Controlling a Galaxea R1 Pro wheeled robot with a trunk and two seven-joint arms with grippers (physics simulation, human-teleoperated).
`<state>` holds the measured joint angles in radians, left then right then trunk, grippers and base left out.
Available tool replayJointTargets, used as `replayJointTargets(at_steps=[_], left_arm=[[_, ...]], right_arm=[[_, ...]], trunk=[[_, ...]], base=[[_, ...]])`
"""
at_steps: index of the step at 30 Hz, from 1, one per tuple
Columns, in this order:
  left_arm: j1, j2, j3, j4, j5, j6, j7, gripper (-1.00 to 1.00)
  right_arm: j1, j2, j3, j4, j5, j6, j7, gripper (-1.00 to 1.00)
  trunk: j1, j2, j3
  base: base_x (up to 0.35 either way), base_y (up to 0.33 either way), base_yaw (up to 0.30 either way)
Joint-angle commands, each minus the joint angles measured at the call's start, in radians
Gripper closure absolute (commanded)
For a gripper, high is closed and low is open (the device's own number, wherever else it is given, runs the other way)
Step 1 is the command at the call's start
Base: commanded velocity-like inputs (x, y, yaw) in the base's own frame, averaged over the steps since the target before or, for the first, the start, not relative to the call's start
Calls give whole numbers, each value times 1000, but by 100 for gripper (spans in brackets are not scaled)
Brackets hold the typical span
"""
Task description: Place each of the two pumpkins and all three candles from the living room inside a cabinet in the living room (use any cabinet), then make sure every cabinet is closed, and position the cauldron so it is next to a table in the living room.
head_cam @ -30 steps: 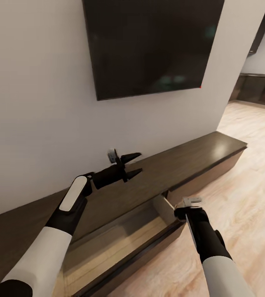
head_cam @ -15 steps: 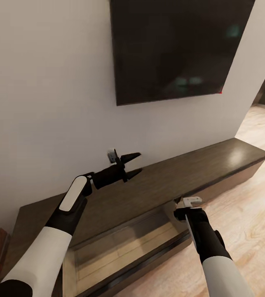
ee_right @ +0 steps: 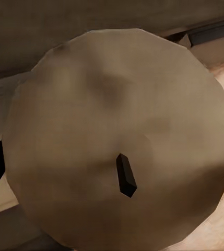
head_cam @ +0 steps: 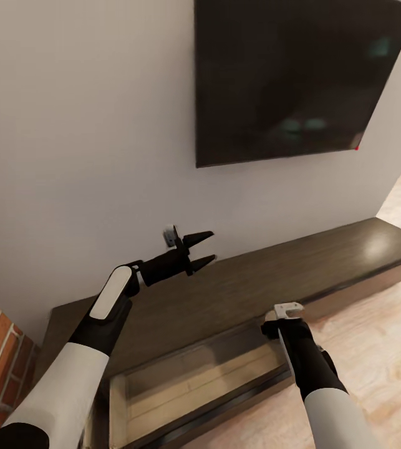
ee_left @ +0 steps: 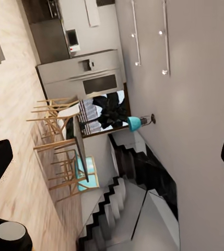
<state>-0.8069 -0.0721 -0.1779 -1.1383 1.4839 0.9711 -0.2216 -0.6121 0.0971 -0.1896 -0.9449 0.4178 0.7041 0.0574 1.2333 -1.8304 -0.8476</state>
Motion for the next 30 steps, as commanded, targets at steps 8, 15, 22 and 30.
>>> replayJointTargets(at_steps=[8,15,22,30], left_arm=[[0,0,0,0,0,0,-3,-100],[0,1,0,1,2,0,-5,-100],[0,3,1,5,5,0,-5,-100],[0,9,3,9,6,0,-7,-100]], right_arm=[[0,0,-1,0,-1,0,-1,100],[0,0,-1,0,-1,0,-1,100],[0,0,-1,1,-1,0,-1,100],[0,0,-1,2,-1,0,0,100]], trunk=[[-31,56,25],[-58,105,47],[-61,112,50],[-61,112,50]], base=[[0,0,288],[0,0,288],[0,0,288],[72,-7,35]])
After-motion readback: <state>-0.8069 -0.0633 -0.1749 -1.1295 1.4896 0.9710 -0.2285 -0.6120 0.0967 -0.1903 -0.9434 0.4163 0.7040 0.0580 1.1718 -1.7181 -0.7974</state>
